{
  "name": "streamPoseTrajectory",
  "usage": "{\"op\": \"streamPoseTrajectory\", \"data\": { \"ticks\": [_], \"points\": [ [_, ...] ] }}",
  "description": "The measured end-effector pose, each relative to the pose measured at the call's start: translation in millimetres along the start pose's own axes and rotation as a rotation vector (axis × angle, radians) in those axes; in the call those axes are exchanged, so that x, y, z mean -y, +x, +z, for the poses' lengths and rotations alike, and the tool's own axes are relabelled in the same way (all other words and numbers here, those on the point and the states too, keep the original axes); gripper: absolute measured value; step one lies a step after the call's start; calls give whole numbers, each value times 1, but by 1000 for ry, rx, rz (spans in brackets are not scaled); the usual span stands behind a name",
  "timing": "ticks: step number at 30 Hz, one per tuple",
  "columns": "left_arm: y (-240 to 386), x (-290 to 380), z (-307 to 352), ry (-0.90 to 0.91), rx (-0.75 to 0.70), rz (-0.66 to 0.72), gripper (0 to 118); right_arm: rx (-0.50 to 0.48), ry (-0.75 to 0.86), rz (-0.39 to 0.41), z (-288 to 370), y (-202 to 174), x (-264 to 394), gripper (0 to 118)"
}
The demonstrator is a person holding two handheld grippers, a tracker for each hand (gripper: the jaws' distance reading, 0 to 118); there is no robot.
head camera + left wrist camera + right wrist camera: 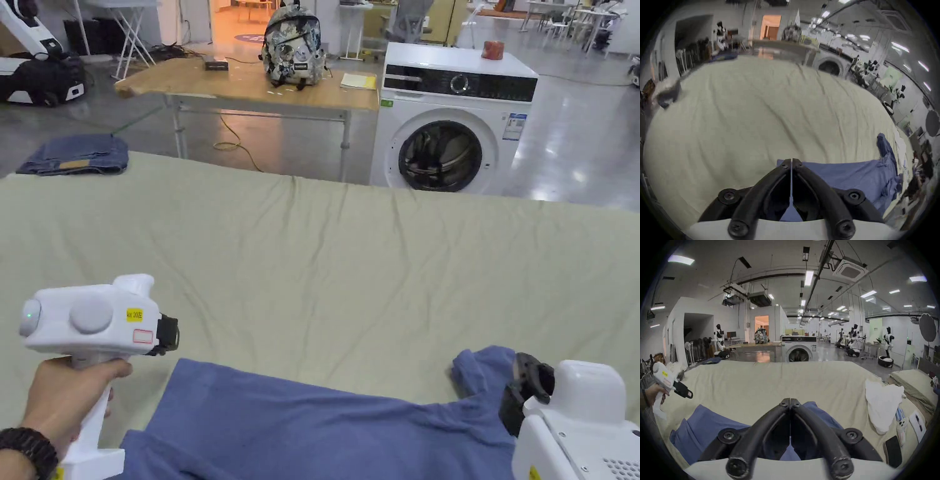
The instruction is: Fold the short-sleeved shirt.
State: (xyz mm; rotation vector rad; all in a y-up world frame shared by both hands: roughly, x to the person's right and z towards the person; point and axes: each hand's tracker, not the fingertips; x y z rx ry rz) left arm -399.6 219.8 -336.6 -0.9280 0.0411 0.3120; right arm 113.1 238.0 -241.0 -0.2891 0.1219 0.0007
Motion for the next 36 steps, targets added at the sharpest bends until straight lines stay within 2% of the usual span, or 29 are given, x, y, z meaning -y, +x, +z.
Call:
{"op": "streamPoseTrajectory", "data": {
  "ticks": [3,4,5,6,7,9,13,15,17,21,27,31,36],
  "points": [
    [-3,-16,-31,-130,-11,-16,1,22,-37,-6,-6,8,7,0],
    [7,-13,-31,-154,-13,-38,11,28,-46,-7,-7,11,9,0],
    [10,-14,-37,-168,-20,-58,33,32,-54,-12,-8,15,12,0],
    [11,-16,-45,-188,-22,-61,47,35,-64,-14,-9,17,14,0],
    [13,-16,-51,-203,-29,-57,52,41,-73,-13,-10,19,15,0],
    [29,-8,-52,-216,-58,-46,53,53,-86,-9,-11,24,19,0],
    [48,7,-69,-268,-143,-113,48,69,-113,-4,-10,32,24,0],
    [64,14,-64,-237,-195,-160,31,79,-124,-3,-9,36,26,0],
    [24,-4,-102,-201,-182,-187,0,87,-135,-7,-10,41,28,0],
    [25,1,-88,-164,-152,-160,0,90,-158,-25,-12,51,29,0],
    [18,12,-38,-3,-41,-112,0,100,-236,-54,-32,83,13,0],
    [19,28,-7,49,-28,-115,0,91,-294,-36,-64,106,-2,0],
    [18,45,10,70,-29,-107,0,48,-458,-29,-128,134,-10,0]
  ]
}}
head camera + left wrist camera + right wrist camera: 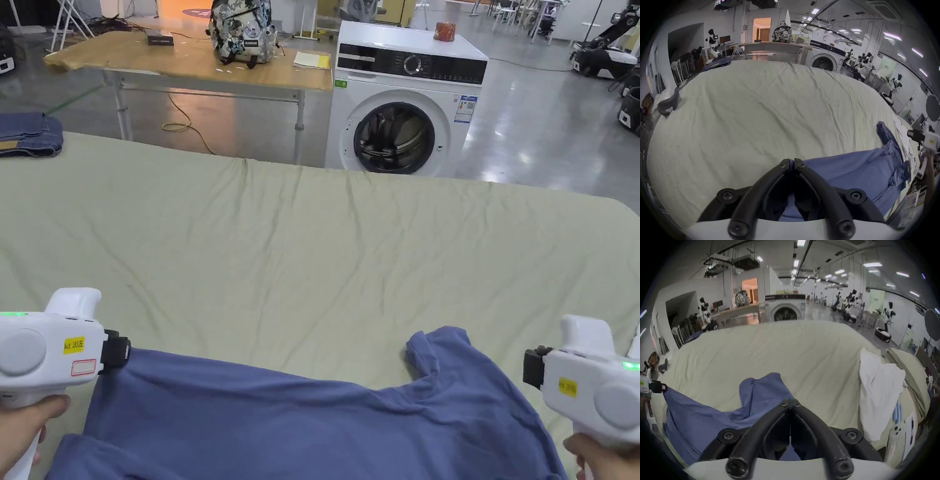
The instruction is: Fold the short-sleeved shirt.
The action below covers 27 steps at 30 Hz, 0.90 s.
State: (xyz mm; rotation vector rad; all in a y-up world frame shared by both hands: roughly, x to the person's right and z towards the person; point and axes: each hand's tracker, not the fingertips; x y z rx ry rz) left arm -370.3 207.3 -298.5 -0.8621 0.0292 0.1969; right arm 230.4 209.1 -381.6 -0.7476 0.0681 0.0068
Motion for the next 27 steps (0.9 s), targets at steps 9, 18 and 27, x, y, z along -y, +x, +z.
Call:
{"op": "streamPoseTrajectory", "data": {
  "ticks": [9,18,27],
  "points": [
    [-1,20,9,1,-10,26,0,-12,-305,57,-78,-4,-18,78],
    [-1,23,12,-9,-11,54,0,0,-403,65,-99,-13,-1,67],
    [7,17,12,12,-16,43,0,-31,-270,30,-59,-9,-1,0]
  ]
}}
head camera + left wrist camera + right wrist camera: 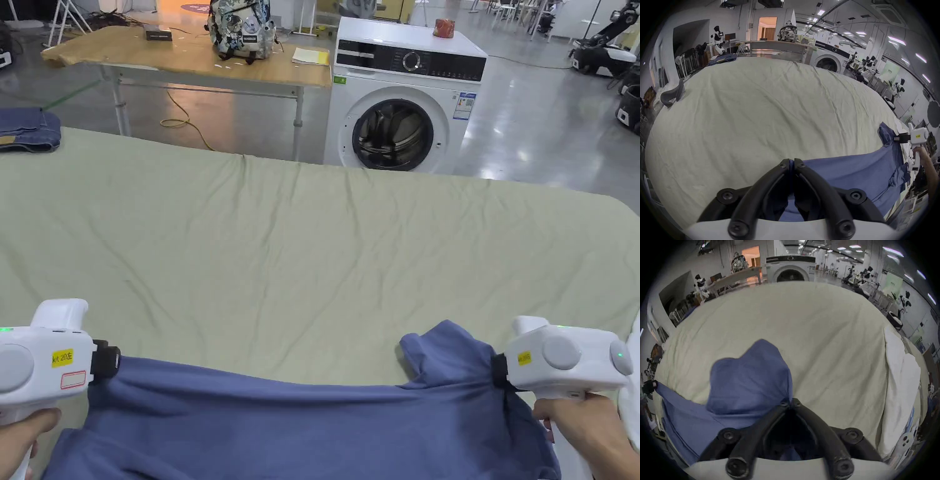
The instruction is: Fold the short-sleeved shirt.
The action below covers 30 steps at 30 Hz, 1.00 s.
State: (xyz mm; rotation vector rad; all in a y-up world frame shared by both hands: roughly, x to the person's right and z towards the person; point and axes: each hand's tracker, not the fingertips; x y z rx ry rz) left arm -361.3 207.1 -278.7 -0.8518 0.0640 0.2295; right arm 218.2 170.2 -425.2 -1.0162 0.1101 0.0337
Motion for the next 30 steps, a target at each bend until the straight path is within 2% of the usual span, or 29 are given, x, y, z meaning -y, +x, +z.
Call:
{"op": "streamPoseTrajectory", "data": {
  "ticks": [6,16,24,27,30],
  "points": [
    [-5,-7,16,42,17,1,0,5,92,24,57,2,14,0],
    [-13,29,92,113,81,12,0,-23,204,-4,159,13,78,0],
    [-19,92,125,46,102,-8,0,-15,157,29,185,14,152,0],
    [-24,118,125,-9,96,-2,0,-23,102,15,180,17,176,0],
    [-33,138,122,-53,101,17,0,-4,26,36,169,18,198,0]
  ]
}}
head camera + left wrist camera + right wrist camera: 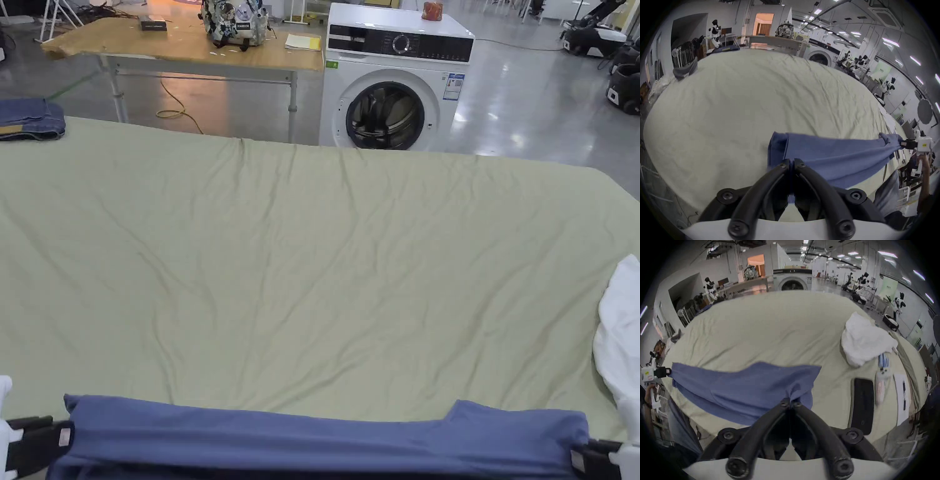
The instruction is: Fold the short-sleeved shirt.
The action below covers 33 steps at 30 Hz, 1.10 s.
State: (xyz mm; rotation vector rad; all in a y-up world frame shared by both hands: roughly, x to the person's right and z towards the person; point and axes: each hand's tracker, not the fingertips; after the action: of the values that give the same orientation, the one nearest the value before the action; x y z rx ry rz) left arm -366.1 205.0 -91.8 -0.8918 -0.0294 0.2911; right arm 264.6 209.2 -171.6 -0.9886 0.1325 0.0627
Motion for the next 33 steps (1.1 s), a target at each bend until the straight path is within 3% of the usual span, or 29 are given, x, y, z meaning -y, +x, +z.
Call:
{"op": "streamPoseTrajectory", "data": {
  "ticks": [4,16,18,19,20,23,26,29,33],
  "points": [
    [-7,16,-10,-61,-14,12,0,-9,-72,-26,-16,5,22,0],
    [-23,20,-48,-139,-58,-9,0,56,-142,6,-68,2,40,1],
    [-26,16,-45,-136,-49,-4,6,64,-133,14,-65,3,40,13],
    [-26,16,-42,-128,-41,4,12,73,-129,15,-61,3,38,28],
    [-24,14,-38,-109,-37,2,19,110,-112,3,-56,3,35,52],
    [-9,8,-23,-26,-63,3,28,161,33,-72,-30,5,25,63],
    [-2,-5,-13,79,-8,34,47,161,187,-144,-1,5,6,66],
    [22,-19,-6,178,-23,-10,49,163,395,-169,13,-6,-13,66],
    [58,-33,-3,364,-59,-67,49,173,597,-136,21,-46,-36,66]
  ]
}}
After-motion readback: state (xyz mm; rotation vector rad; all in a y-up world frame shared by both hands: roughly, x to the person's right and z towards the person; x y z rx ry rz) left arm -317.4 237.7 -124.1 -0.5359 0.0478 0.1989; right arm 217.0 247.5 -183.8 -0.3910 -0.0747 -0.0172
